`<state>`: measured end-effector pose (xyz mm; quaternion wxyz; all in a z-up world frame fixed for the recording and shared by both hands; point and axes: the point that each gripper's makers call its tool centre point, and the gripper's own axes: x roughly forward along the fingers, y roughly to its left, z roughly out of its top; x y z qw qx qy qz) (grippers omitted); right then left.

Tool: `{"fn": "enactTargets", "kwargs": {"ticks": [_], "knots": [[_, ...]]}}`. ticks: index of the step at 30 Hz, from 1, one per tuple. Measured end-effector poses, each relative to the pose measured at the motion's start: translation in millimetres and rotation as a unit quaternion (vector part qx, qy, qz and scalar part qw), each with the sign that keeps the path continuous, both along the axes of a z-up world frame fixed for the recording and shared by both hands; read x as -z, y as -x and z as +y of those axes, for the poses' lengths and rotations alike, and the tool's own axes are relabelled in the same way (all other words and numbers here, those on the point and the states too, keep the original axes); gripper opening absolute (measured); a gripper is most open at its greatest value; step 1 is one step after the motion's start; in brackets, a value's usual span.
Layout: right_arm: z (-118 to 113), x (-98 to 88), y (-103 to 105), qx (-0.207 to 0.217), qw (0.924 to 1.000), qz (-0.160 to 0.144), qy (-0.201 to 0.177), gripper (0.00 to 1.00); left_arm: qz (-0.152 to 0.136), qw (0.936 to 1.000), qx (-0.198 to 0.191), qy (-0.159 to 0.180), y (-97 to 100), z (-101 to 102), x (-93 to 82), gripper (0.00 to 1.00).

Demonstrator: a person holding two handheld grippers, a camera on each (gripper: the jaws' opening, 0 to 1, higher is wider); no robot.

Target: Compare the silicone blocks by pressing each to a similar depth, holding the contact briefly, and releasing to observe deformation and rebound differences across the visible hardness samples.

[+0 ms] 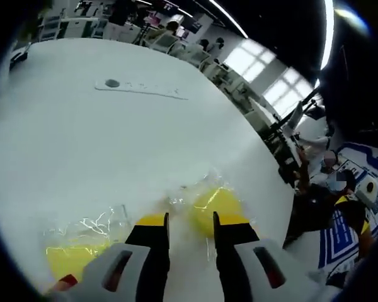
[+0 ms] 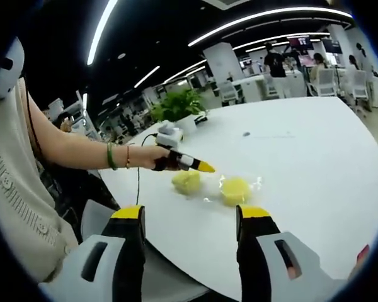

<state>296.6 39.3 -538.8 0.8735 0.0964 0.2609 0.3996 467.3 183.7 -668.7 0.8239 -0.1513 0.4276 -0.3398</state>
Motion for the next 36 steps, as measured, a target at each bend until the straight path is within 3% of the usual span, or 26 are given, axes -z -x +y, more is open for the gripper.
{"fn": "enactTargets", "kwargs": {"ticks": [4, 14, 27, 36], "knots": [[12.2, -2.8, 8.6, -0.006, 1.0, -0.002, -0.007, 0.55, -0.032, 0.9989, 0.026, -0.024, 24.5, 14.0, -11.6, 0.28], [45.3, -2.9, 27.8, -0.024, 0.9994, 0.001, -0.027, 0.62, -0.081, 0.9913, 0.08, -0.067, 87.2, 50.4, -37.0, 0.38], [86.6, -4.0, 32.4, -0.032, 0.9978, -0.004, -0.058, 0.66, -0.139, 0.9864, 0.065, -0.06, 144.8, 99.4, -79.5, 0.47], [96.0, 7.0, 37.1, -0.028, 0.9985, -0.001, -0.047, 0.68, -0.167, 0.9833, 0.046, -0.056, 182.9, 123.7, -95.3, 0.54]]}}
